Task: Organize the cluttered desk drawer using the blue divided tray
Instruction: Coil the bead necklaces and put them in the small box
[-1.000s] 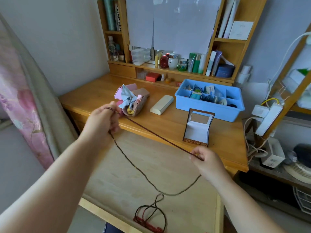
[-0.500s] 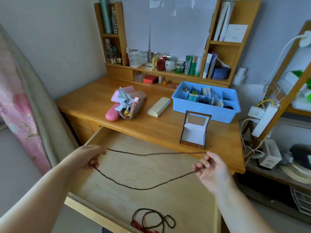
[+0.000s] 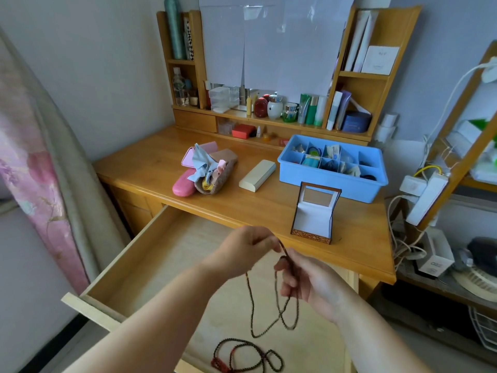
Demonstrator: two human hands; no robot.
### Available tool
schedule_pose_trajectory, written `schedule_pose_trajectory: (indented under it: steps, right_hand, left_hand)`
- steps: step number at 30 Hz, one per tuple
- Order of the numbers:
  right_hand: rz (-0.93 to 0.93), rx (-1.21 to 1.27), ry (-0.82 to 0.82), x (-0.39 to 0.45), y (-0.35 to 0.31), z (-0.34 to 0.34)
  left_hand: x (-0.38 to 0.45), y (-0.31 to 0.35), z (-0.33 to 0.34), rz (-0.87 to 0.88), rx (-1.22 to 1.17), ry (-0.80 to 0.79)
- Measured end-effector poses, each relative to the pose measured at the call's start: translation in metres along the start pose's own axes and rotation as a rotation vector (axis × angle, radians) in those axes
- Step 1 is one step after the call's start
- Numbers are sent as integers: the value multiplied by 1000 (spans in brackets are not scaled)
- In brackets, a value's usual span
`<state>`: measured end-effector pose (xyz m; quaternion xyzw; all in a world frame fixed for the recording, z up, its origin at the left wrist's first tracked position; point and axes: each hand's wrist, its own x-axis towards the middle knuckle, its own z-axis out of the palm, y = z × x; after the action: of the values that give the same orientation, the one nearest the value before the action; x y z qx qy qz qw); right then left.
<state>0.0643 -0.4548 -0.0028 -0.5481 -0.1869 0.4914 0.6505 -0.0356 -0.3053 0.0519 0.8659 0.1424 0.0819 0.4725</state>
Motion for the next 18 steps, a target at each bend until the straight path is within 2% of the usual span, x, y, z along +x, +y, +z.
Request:
schedule_pose_trajectory:
  steps: [2, 4, 7, 10, 13, 15, 16, 18]
  right_hand:
    - [69, 119, -36, -6, 1, -8]
    - [111, 262, -38, -12, -1, -17]
    - [126, 458, 38, -16, -2, -31]
    - [87, 646, 40, -19, -2, -46]
    - [21, 751, 45, -20, -5, -57]
    - [-6, 763, 84, -15, -4, -55]
    - [-22, 749, 119, -10, -3, -53]
    - [-55, 673, 143, -1, -3, -42]
  left_hand:
    - [8, -16, -7, -144, -61, 150]
    - [7, -43, -17, -306, -177, 208]
    - [-9, -86, -28, -502, -634, 234]
    - [-31, -123, -37, -552, -1096, 396]
    - [-43, -137, -35, -519, -1328, 557]
    - [-43, -129, -22, -511, -1278, 592]
    - [-40, -118, -14, -505, -1123, 567]
    - [-34, -91, 1, -417, -567, 400]
